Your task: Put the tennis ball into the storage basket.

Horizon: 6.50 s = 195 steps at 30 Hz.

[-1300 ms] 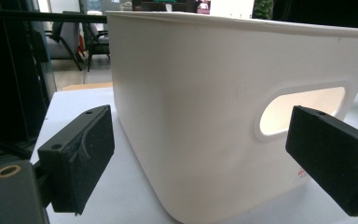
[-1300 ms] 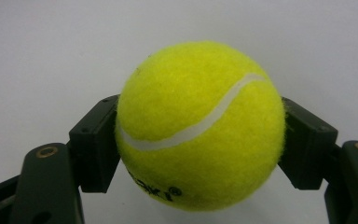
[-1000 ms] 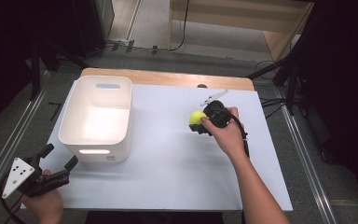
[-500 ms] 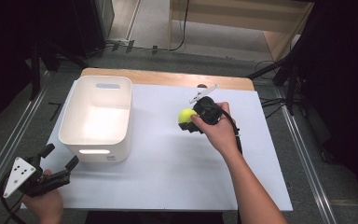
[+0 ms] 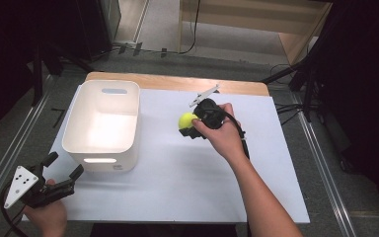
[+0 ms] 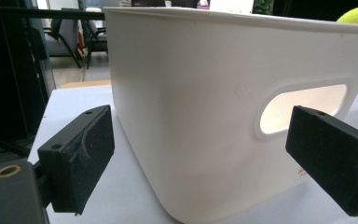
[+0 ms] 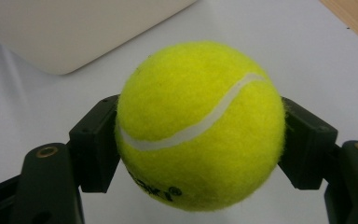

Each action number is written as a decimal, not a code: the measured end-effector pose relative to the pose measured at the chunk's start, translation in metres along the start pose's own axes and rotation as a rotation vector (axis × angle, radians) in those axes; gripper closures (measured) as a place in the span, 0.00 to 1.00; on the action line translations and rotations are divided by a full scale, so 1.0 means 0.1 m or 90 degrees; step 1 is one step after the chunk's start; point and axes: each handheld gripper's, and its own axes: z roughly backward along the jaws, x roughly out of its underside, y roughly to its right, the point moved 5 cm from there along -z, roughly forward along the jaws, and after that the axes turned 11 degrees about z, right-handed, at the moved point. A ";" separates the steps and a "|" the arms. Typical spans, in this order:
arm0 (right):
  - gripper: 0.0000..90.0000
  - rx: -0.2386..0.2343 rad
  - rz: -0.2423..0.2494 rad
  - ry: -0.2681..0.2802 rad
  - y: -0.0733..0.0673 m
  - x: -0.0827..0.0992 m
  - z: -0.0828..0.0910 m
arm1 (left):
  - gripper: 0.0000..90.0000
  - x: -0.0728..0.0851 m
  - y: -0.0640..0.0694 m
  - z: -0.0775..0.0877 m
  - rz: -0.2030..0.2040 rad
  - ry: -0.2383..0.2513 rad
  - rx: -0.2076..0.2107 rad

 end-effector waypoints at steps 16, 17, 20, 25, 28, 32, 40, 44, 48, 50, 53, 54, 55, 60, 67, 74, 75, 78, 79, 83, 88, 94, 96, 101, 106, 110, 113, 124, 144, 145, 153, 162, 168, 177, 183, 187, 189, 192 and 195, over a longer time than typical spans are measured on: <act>0.27 -0.026 0.032 0.008 -0.16 -0.29 -0.19 | 0.09 0.02 0.03 -0.04 -0.022 -0.014 -0.007; 0.27 -0.028 0.032 0.008 -0.17 -0.31 -0.19 | 0.09 0.02 0.03 -0.03 -0.023 -0.016 -0.009; 0.27 -0.032 0.038 0.011 -0.19 -0.35 -0.21 | 0.09 0.03 0.04 -0.04 -0.034 -0.022 -0.010; 0.27 -0.034 0.044 0.015 -0.20 -0.42 -0.21 | 0.09 0.02 0.04 -0.04 -0.032 -0.020 -0.006; 0.27 -0.037 0.047 0.016 -0.22 -0.46 -0.19 | 0.09 0.03 0.04 -0.04 -0.030 -0.020 -0.007; 0.27 -0.040 0.052 0.017 -0.23 -0.52 -0.18 | 0.09 0.03 0.05 -0.04 -0.030 -0.019 -0.007; 0.27 -0.046 0.068 0.022 -0.28 -0.66 -0.20 | 0.09 0.03 0.05 -0.04 -0.032 -0.019 -0.007; 0.27 -0.053 0.078 0.031 -0.31 -0.73 -0.22 | 0.09 0.03 0.05 -0.04 -0.031 -0.020 -0.007; 0.27 -0.057 0.082 0.034 -0.34 -0.79 -0.23 | 0.09 0.02 0.04 -0.04 -0.031 -0.020 -0.004; 0.27 -0.059 0.081 0.036 -0.35 -0.82 -0.22 | 0.09 0.02 0.04 -0.03 -0.031 -0.020 -0.004; 0.27 -0.061 0.087 0.038 -0.36 -0.86 -0.22 | 0.09 0.02 0.04 -0.03 -0.029 -0.023 -0.002; 0.27 -0.062 0.089 0.038 -0.37 -0.88 -0.22 | 0.09 0.02 0.04 -0.04 -0.026 -0.022 -0.002; 0.27 -0.062 0.090 0.039 -0.37 -0.89 -0.22 | 0.09 0.02 0.04 -0.03 -0.025 -0.021 -0.002; 0.27 -0.065 0.095 0.046 -0.41 -0.96 -0.22 | 0.09 0.02 0.04 -0.04 -0.029 -0.023 -0.001; 0.27 -0.073 0.109 0.047 -0.47 -1.06 -0.26 | 0.09 0.02 0.04 -0.04 -0.027 -0.022 0.000; 0.27 -0.084 0.120 0.048 -0.53 -1.19 -0.28 | 0.09 0.02 0.04 -0.04 -0.021 -0.018 0.000; 0.27 -0.082 0.124 0.049 -0.54 -1.21 -0.28 | 0.09 0.02 0.04 -0.04 -0.021 -0.018 0.000; 0.27 -0.085 0.134 0.056 -0.55 -1.28 -0.28 | 0.09 0.02 0.04 -0.04 -0.019 -0.016 0.002; 0.27 -0.088 0.135 0.057 -0.56 -1.29 -0.28 | 0.09 0.02 0.04 -0.04 -0.020 -0.016 0.002; 0.27 -0.091 0.138 0.058 -0.60 -1.35 -0.31 | 0.09 0.02 0.04 -0.04 -0.021 -0.018 0.001; 0.27 -0.097 0.142 0.059 -0.63 -1.40 -0.36 | 0.09 0.02 0.04 -0.04 -0.022 -0.018 0.001; 0.27 -0.105 0.149 0.056 -0.68 -1.44 -0.45 | 0.09 0.02 0.04 -0.04 -0.022 -0.019 0.000; 0.27 -0.105 0.158 0.057 -0.69 -1.45 -0.48 | 0.09 0.02 0.04 -0.04 -0.020 -0.016 0.003; 0.27 -0.104 0.175 0.052 -0.73 -1.45 -0.55 | 0.09 0.02 0.04 -0.04 -0.020 -0.017 0.003; 0.26 -0.100 0.189 0.042 -0.75 -1.42 -0.60 | 0.09 0.02 0.04 -0.04 -0.020 -0.017 0.003; 0.26 -0.103 0.193 0.042 -0.78 -1.40 -0.64 | 0.09 0.02 0.04 -0.04 -0.020 -0.018 0.001; 0.25 -0.107 0.204 0.035 -0.81 -1.39 -0.67 | 0.09 0.02 0.04 -0.04 -0.019 -0.017 0.003; 0.15 -0.097 0.206 0.054 -0.78 -1.31 -0.64 | 0.09 0.02 0.03 -0.04 -0.020 -0.019 0.002; 0.00 -0.010 0.109 0.100 -0.54 -0.79 -0.33 | 0.09 0.02 0.04 -0.05 -0.024 -0.024 -0.001; 0.00 -0.001 0.107 0.102 -0.52 -0.76 -0.31 | 0.09 0.02 0.04 -0.05 -0.024 -0.025 -0.001; 0.00 0.016 0.082 0.106 -0.45 -0.53 -0.19 | 0.09 0.03 0.04 -0.05 -0.024 -0.025 0.000; 0.00 0.034 0.059 0.109 -0.39 -0.22 -0.14 | 0.09 0.03 0.04 -0.05 -0.025 -0.026 -0.001; 0.00 0.042 0.037 0.112 -0.36 0.00 -0.13 | 0.09 0.03 0.04 -0.05 -0.028 -0.028 -0.003; 0.00 0.056 0.005 0.121 -0.32 0.29 -0.06 | 0.09 0.03 0.04 -0.05 -0.032 -0.031 -0.004; 0.00 0.071 -0.004 0.128 -0.30 0.45 0.00 | 0.09 0.03 0.04 -0.05 -0.031 -0.031 -0.004; 0.00 0.077 -0.021 0.133 -0.29 0.57 0.04 | 0.09 0.03 0.04 -0.05 -0.031 -0.031 -0.003; 0.00 0.082 -0.027 0.135 -0.28 0.63 0.05 | 0.09 0.03 0.04 -0.05 -0.032 -0.031 -0.004; 0.00 0.086 -0.034 0.135 -0.26 0.73 0.08 | 0.09 0.03 0.05 -0.05 -0.030 -0.033 -0.005; 0.00 0.093 -0.042 0.142 -0.25 0.82 0.12 | 0.09 0.03 0.05 -0.06 -0.031 -0.031 -0.004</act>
